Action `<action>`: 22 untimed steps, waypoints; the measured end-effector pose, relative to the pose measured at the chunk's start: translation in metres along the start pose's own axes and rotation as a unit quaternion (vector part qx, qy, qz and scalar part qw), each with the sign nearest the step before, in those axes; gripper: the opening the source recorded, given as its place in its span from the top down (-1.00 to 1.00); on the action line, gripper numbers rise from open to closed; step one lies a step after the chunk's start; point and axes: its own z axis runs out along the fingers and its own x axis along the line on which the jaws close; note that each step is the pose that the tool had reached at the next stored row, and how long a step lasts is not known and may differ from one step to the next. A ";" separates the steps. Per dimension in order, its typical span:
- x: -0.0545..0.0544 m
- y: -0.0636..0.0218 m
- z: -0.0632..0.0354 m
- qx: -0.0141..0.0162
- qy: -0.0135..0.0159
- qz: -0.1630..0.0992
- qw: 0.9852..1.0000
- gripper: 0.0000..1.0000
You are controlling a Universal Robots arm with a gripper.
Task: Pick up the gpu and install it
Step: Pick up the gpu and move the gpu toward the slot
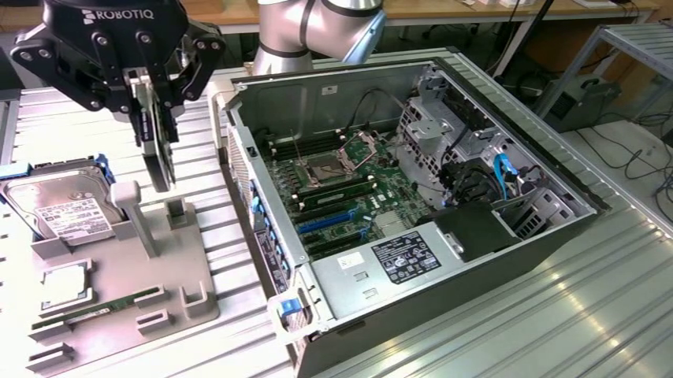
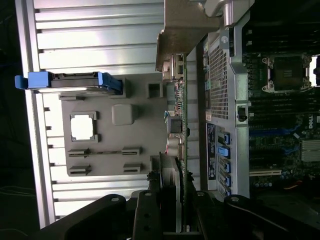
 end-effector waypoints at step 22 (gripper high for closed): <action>-0.010 0.0006 0.0001 0.000 0.000 0.000 1.000 0.44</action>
